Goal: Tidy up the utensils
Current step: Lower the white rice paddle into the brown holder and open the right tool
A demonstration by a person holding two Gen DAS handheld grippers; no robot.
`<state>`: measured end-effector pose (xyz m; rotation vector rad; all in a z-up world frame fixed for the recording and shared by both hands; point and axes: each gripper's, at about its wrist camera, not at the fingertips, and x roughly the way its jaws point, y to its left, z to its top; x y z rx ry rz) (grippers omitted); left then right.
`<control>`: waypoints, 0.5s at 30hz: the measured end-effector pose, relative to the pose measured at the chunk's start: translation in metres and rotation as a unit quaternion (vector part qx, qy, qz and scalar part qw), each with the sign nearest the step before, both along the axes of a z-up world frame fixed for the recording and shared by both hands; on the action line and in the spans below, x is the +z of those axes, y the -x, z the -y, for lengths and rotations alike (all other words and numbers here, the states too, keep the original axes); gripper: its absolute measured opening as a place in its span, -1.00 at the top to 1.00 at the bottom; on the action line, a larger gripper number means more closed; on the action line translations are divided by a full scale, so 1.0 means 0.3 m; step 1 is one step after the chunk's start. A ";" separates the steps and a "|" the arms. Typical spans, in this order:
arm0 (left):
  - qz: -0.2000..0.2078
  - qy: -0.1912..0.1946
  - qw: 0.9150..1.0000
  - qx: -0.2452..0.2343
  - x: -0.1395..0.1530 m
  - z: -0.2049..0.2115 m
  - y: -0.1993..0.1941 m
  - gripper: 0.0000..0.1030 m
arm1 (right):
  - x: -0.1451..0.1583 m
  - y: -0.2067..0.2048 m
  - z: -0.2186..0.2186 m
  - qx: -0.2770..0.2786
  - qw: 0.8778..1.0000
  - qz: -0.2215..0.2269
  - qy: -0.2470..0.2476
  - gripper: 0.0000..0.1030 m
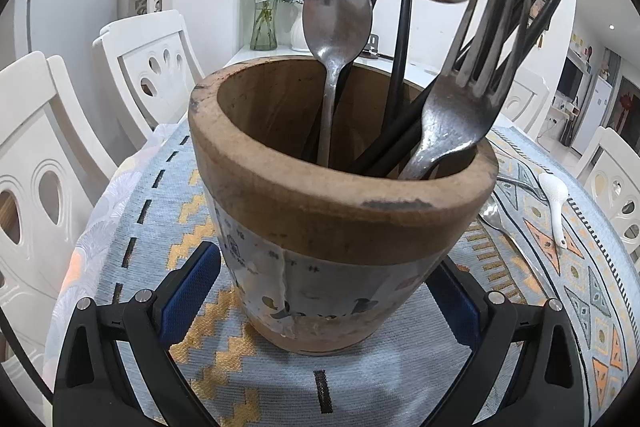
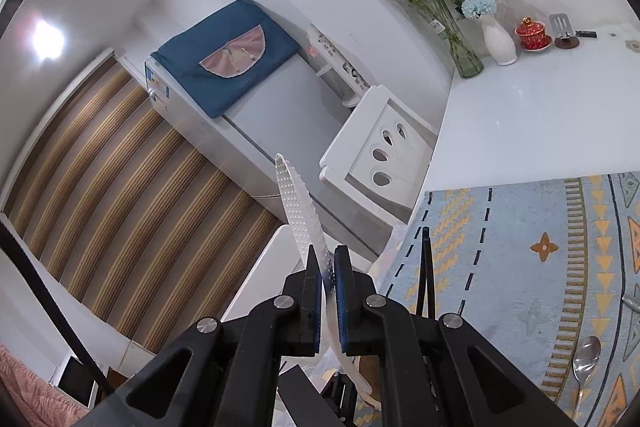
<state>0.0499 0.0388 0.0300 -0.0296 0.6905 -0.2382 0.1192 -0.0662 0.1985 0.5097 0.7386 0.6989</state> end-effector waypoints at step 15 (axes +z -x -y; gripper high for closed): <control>0.000 0.000 1.000 0.001 -0.003 -0.003 0.003 -0.96 | 0.020 0.018 -0.051 -0.012 0.999 0.041 0.034 0.88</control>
